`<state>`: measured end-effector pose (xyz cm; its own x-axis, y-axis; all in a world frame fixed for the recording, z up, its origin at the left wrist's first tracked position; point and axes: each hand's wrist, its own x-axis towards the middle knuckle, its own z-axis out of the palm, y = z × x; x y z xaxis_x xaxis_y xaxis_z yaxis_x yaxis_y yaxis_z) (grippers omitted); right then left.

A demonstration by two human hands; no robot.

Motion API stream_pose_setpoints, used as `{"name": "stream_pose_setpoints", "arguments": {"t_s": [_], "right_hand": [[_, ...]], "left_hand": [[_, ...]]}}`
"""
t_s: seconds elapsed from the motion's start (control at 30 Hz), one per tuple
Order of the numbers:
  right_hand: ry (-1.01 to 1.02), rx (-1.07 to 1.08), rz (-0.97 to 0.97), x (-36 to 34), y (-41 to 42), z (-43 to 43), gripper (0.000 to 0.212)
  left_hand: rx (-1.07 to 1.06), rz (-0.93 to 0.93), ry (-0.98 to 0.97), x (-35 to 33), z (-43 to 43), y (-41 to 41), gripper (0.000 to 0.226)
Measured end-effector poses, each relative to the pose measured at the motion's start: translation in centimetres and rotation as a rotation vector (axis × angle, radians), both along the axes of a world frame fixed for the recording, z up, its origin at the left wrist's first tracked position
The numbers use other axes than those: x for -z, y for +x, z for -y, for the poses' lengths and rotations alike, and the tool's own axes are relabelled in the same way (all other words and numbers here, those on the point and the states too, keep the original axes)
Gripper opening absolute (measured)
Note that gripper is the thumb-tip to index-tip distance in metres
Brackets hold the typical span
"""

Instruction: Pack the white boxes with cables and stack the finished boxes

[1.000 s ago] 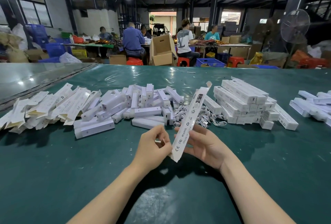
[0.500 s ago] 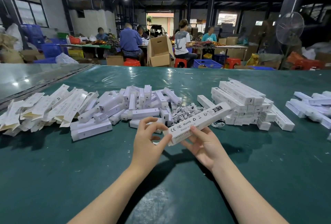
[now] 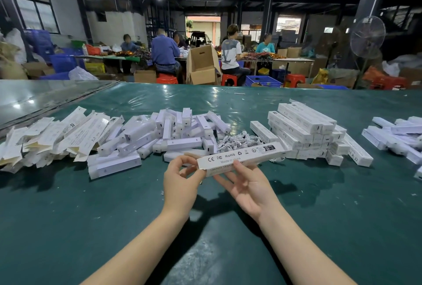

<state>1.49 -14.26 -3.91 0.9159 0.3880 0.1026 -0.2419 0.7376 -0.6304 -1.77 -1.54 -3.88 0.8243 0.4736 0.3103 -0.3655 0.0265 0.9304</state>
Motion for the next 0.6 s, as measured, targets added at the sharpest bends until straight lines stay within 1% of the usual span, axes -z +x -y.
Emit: {"name": "stream_pose_setpoints", "arguments": {"t_s": [0.07,0.13,0.2,0.27,0.33,0.43,0.5,0.6], "right_hand": [[0.01,0.012,-0.009,-0.05,-0.09,-0.07,0.034],[0.019,0.027,-0.03,-0.04,-0.01,0.13,0.026],[0.037,0.044,-0.071,-0.04,0.13,0.45,0.019],[0.068,0.043,-0.111,-0.08,0.22,0.7,0.024],[0.076,0.027,-0.131,-0.14,0.16,0.76,0.029],[0.036,-0.01,-0.153,-0.16,-0.07,0.57,0.028],[0.027,-0.025,-0.176,-0.22,-0.18,0.47,0.028],[0.025,-0.03,-0.224,-0.35,-0.24,0.53,0.023]], "left_hand": [[0.002,0.001,-0.034,-0.11,0.05,-0.04,0.032],[0.047,-0.007,-0.061,-0.09,0.03,-0.16,0.03],[0.1,0.0,-0.037,-0.02,0.06,-0.32,0.034],[0.122,0.019,0.008,0.08,0.16,-0.42,0.037],[0.118,0.017,0.023,0.09,0.11,-0.43,0.035],[0.096,0.018,0.046,-0.07,-0.35,-0.42,0.034],[0.034,0.024,0.153,-0.1,-0.61,-0.53,0.036],[-0.096,0.073,0.451,0.01,-0.83,-0.85,0.047]]}}
